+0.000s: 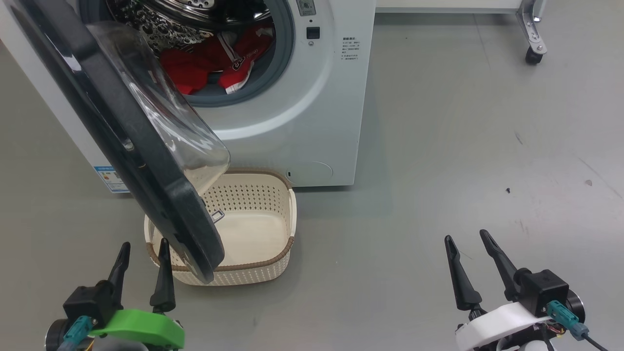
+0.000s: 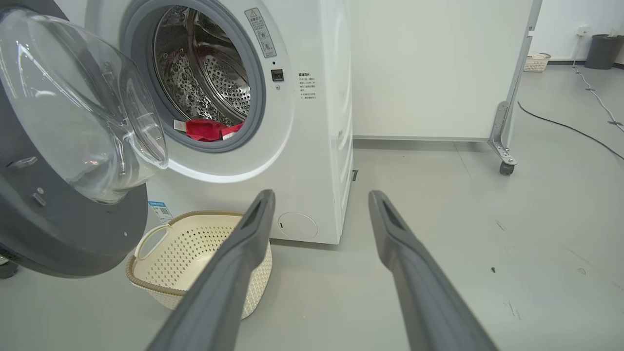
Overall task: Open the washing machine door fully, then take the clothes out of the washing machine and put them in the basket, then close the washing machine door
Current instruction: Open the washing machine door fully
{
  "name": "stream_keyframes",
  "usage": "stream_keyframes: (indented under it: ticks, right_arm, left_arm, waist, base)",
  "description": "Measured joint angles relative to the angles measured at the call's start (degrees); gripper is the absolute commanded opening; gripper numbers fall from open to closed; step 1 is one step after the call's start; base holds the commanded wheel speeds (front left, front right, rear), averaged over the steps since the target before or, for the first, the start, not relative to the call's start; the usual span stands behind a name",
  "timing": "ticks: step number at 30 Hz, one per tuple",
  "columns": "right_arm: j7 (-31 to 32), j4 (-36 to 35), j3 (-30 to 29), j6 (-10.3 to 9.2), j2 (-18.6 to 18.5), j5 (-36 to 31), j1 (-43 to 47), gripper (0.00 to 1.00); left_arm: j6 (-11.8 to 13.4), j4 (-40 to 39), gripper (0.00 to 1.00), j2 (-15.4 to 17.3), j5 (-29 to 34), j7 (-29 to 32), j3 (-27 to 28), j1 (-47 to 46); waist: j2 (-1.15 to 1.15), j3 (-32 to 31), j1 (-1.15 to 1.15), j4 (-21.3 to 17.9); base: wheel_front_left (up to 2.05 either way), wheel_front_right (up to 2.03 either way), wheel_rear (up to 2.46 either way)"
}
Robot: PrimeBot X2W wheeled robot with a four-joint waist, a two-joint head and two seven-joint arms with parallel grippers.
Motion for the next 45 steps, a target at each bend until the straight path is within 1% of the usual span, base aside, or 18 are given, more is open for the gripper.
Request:
stream_keyframes:
  ticks: [3, 5, 13, 15, 32, 33, 34, 35, 36, 42, 45]
  right_arm:
    - [0.0, 0.07, -0.1, 0.08, 0.08, -0.02, 0.0, 1.0]
    - [0.0, 0.11, -0.23, 0.51, 0.13, -0.36, 0.0, 1.0]
    - [0.0, 0.24, -0.74, 0.62, 0.34, -0.98, 0.0, 1.0]
    - [0.0, 0.3, -0.92, 0.96, 0.38, -1.13, 0.0, 1.0]
    - [0.0, 0.55, -2.05, 1.54, 1.08, -2.21, 0.0, 1.0]
    - [0.0, 0.58, -2.14, 1.56, 1.09, -2.36, 0.0, 1.0]
    - [0.0, 0.62, -2.2, 1.71, 1.09, -2.42, 0.0, 1.0]
    - [0.0, 0.64, -2.24, 1.78, 1.09, -2.43, 0.0, 1.0]
    - [0.0, 0.66, -2.26, 1.78, 1.09, -2.44, 0.0, 1.0]
    - [0.0, 1.0, -2.34, 2.05, 1.29, -2.81, 0.0, 1.0]
    - [0.0, 1.65, -2.27, 2.53, 1.57, -2.91, 0.0, 1.0]
  left_arm:
    - [0.0, 0.0, 1.0, 0.0, 0.01, 0.0, -0.01, 0.0]
    - [0.0, 0.0, 1.0, 0.0, 0.0, 0.0, -0.01, 0.0]
    - [-0.01, 0.0, 1.0, 0.0, 0.0, 0.0, 0.0, 0.0]
    - [-0.01, 0.0, 1.0, 0.0, 0.0, 0.0, 0.0, 0.0]
    - [-0.08, -0.01, 1.0, 0.0, -0.57, 0.0, 0.03, -0.03]
    - [-0.08, 0.01, 0.87, 0.0, -0.57, 0.0, 0.03, -0.03]
    - [-0.08, 0.04, 0.37, 0.0, -0.57, 0.0, 0.03, -0.03]
    - [-0.08, 0.09, 0.04, 0.0, -0.57, 0.0, 0.02, -0.03]
    - [-0.09, 0.13, 0.0, 0.0, -0.57, 0.01, -0.01, -0.03]
    - [-0.24, 0.3, 0.0, 0.0, -0.56, 0.0, -0.25, -0.03]
    - [-0.25, 0.59, 0.0, 0.0, -0.56, 0.0, -0.23, -0.03]
  waist:
    - [0.0, 0.04, 0.0, 0.0]
    - [0.0, 0.09, 0.0, -0.01]
    - [0.0, 0.33, 0.0, -0.05]
    - [0.0, 0.42, 0.0, -0.06]
    - [0.0, 1.16, 0.0, -0.03]
    - [0.0, 1.18, 0.0, -0.04]
    - [0.0, 1.19, 0.0, -0.04]
    - [0.0, 1.19, 0.0, -0.05]
    - [0.0, 1.18, 0.0, -0.05]
    - [0.0, 1.01, 0.0, 0.0]
    - [0.0, 0.66, 0.0, 0.04]
  base:
    - [0.0, 0.0, 0.0]
    - [0.0, 0.0, 0.0]
    - [0.0, 0.0, 0.0]
    - [0.0, 0.0, 0.0]
    - [0.0, 0.0, 0.0]
    - [0.0, 0.0, 0.0]
    - [0.0, 0.0, 0.0]
    - [0.0, 0.0, 0.0]
    - [0.0, 0.0, 0.0]
    - [0.0, 0.0, 0.0]
    - [0.0, 0.0, 0.0]
